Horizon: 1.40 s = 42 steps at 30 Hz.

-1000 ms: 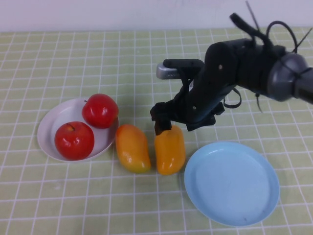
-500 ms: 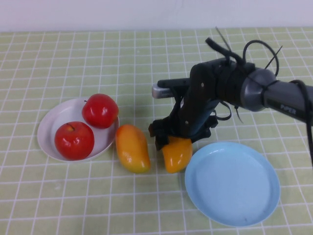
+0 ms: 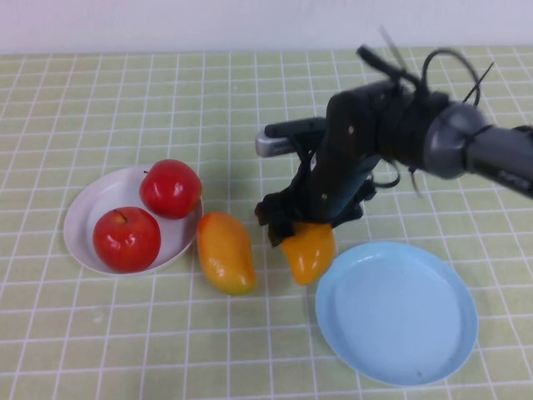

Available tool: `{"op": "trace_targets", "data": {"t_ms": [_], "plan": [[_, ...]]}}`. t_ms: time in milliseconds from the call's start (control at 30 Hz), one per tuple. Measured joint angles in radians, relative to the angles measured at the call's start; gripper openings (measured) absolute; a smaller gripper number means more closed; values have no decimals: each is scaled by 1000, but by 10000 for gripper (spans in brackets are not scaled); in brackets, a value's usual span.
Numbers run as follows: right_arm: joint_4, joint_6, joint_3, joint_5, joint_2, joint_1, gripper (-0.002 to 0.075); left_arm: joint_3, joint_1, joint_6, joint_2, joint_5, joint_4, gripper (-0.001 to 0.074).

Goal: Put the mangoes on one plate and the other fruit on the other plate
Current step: Put another type of fruit in the right plate

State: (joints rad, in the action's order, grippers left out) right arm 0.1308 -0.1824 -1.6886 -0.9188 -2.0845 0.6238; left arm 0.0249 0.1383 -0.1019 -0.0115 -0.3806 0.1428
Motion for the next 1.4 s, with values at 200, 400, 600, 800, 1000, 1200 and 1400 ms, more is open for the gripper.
{"op": "trace_targets", "data": {"t_ms": [200, 400, 600, 800, 1000, 1200, 1400], "plan": [[-131, -7, 90, -128, 178, 2, 554, 0, 0, 0, 0, 0, 0, 1], [-125, -24, 361, -22, 317, -2, 554, 0, 0, 0, 0, 0, 0, 1], [-61, -27, 499, 86, 319, -7, 554, 0, 0, 0, 0, 0, 0, 1], [-49, -26, 514, 122, 296, -7, 554, 0, 0, 0, 0, 0, 0, 1], [-39, -26, 514, 111, 292, -7, 658, 0, 0, 0, 0, 0, 0, 1], [-42, -26, 507, 89, 338, -7, 689, 0, 0, 0, 0, 0, 0, 0], [-47, -27, 434, 74, 400, 40, 689, 0, 0, 0, 0, 0, 0, 1]]}}
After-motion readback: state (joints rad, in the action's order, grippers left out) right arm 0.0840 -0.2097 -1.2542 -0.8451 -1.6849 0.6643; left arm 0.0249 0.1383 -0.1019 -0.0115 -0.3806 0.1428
